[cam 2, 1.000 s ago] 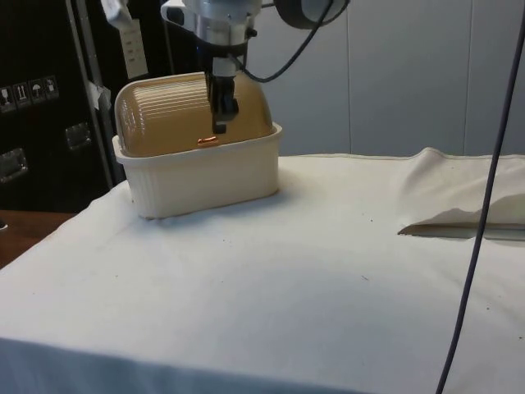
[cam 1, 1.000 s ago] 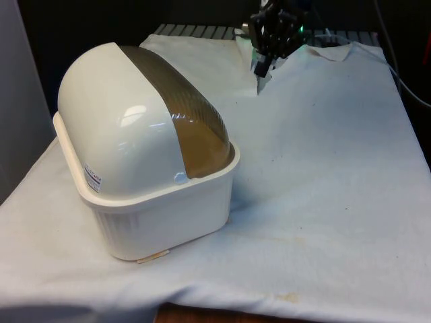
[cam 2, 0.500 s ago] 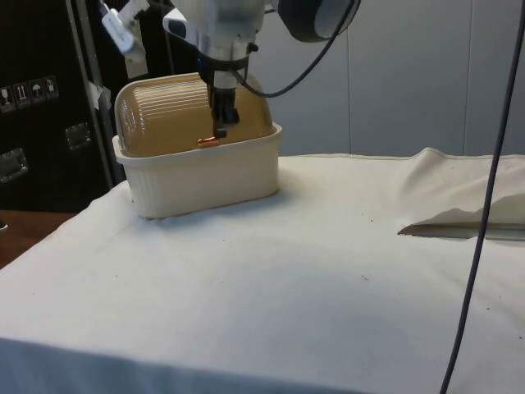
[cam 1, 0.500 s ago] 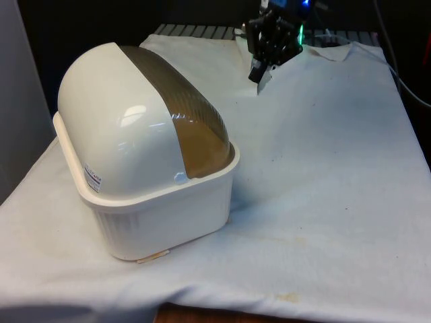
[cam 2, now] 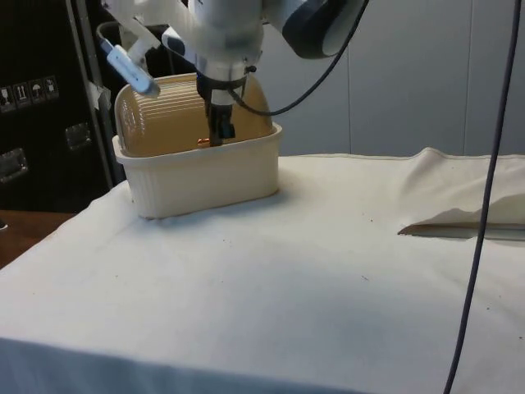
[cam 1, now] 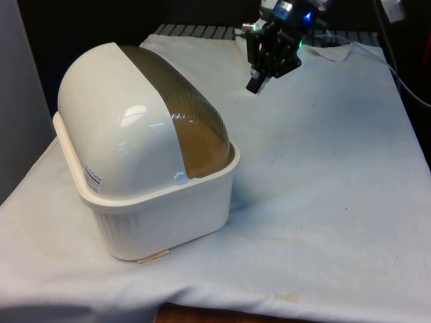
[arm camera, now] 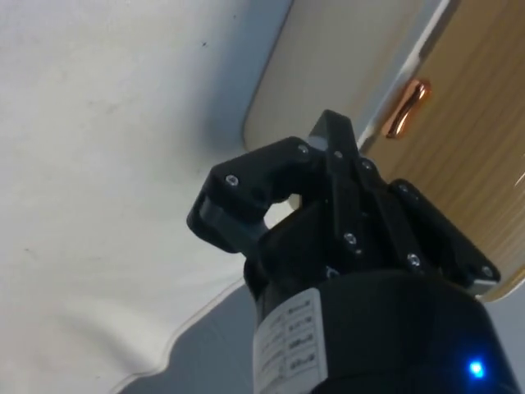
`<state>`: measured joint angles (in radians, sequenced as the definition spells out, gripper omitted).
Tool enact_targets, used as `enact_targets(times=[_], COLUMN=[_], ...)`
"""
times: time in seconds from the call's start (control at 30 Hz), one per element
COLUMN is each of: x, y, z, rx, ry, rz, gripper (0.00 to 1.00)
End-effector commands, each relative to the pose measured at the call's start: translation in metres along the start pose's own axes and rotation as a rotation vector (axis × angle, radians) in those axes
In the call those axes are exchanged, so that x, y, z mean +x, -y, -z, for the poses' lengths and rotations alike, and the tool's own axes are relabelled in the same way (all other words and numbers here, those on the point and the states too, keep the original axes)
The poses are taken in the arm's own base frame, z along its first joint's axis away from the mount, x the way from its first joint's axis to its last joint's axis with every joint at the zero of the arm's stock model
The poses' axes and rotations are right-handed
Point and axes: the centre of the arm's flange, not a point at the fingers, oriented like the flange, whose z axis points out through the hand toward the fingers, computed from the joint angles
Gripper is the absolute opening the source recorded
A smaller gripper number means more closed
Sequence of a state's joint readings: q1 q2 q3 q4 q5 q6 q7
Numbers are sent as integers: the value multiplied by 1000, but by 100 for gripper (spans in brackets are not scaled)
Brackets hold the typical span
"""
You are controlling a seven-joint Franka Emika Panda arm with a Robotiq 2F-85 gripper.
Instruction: Open the lid, then close it.
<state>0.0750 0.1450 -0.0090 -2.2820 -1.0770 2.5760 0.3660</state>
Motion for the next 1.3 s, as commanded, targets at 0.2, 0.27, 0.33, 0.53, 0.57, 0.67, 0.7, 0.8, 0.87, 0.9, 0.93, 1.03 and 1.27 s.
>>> enact_targets(times=[0.2,0.27,0.33,0.53,0.57,0.67,0.7,0.8,0.87,0.9,0.93,1.03,1.27], x=[5,4,3,2,2,1,3,3,4,4,4,4,1], y=[8,11,13,13,13,15,15,17,19,20,20,23,28], z=[-12,-15,-17,-15,-16,-19,-20,-23,-26,-28,-30,-35,-46], rx=[-44,-52,-41,-57,-57,-49,-63,-73,-81,-85,-89,-102,-138], ry=[-15,-16,-6,-17,-17,-6,-14,-14,-16,-18,-20,-25,-34], rz=[-9,-12,-10,-18,-18,-16,-17,-19,-20,-23,-26,-30,-44], gripper=[0,0,0,0,0,0,0,0,0,0,0,0,0])
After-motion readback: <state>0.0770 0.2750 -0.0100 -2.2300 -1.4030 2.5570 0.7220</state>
